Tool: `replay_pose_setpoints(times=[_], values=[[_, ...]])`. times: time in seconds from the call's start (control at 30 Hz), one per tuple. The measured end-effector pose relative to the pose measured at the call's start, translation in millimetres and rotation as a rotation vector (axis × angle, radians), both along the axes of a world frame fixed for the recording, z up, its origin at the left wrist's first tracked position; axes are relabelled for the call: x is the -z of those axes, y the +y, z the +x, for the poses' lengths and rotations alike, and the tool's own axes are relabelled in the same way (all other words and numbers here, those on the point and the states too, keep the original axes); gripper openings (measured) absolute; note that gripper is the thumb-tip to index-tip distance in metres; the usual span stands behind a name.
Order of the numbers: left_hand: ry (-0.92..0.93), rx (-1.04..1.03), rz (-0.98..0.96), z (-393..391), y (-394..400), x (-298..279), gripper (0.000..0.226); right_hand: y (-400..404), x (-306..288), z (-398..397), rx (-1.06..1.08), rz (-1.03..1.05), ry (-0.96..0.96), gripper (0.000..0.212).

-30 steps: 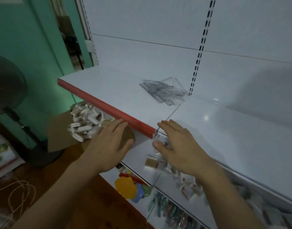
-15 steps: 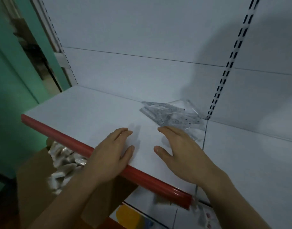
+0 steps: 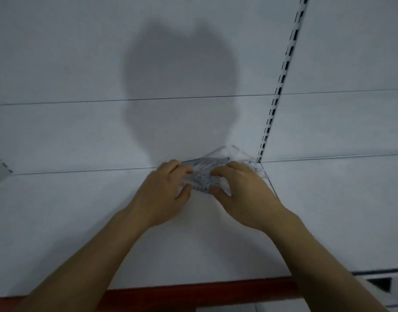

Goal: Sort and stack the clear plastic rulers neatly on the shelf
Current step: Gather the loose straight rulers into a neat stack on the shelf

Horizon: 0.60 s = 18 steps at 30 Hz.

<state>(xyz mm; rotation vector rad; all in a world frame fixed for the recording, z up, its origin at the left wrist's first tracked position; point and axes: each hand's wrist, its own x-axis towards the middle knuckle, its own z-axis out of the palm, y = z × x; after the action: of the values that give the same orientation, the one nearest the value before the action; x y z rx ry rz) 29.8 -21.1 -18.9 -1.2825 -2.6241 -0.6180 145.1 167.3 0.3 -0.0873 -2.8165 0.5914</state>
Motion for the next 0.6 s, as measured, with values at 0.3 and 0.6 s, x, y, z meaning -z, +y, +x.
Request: replay_pose_setpoints(times=[0.3,0.6], values=[[-0.058,0.041,0.162,-60.2,-5.6,28.0,0.044,-24.3,18.2,-63.0,0.164,0.094,-0.010,0.054],[-0.128,0.019,0.208,-61.8,-10.5,39.2,0.049,-27.3,41.0,-63.4,0.237,0.166,0.053,0.048]])
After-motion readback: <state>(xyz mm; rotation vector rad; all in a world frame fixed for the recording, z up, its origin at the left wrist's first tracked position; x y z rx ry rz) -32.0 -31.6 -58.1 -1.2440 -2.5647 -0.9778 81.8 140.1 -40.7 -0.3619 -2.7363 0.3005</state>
